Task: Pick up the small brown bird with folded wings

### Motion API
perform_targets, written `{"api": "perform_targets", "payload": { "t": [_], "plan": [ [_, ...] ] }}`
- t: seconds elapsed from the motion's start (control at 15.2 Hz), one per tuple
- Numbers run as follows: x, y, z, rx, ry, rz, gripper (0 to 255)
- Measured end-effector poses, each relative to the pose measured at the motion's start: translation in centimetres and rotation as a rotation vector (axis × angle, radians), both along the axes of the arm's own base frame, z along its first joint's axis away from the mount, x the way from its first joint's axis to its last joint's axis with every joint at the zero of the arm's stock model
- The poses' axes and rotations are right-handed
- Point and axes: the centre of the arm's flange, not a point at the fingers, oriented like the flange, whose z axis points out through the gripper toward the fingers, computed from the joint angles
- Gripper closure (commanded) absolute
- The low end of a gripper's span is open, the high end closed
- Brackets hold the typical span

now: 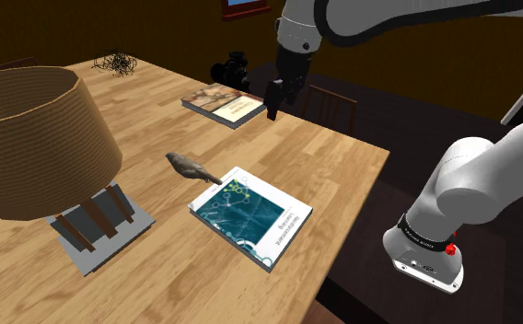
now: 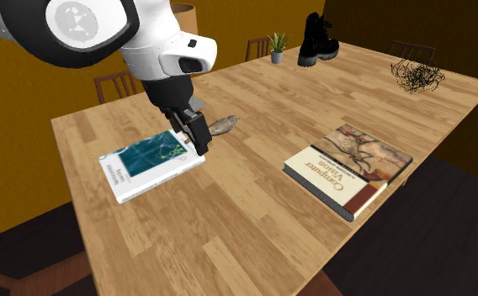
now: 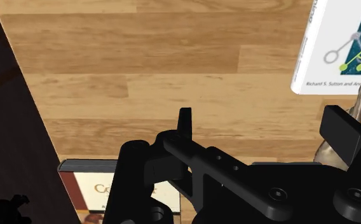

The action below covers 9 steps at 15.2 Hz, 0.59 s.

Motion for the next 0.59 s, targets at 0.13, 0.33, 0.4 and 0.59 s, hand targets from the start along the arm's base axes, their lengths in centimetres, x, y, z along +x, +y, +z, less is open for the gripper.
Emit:
{"api": "perform_targets", "payload": {
  "t": [0.13,0.33,0.4,0.59],
  "plan": [
    [1.6,1.8,-1.2,0.002,-0.002,0.001,0],
    [3.5,4.4,-2.8,0.006,-0.005,0.002,0],
    [4.5,5.4,-3.1,0.007,-0.007,0.002,0],
    [7.1,8.0,-5.1,0.011,-0.009,0.004,0]
  ]
}}
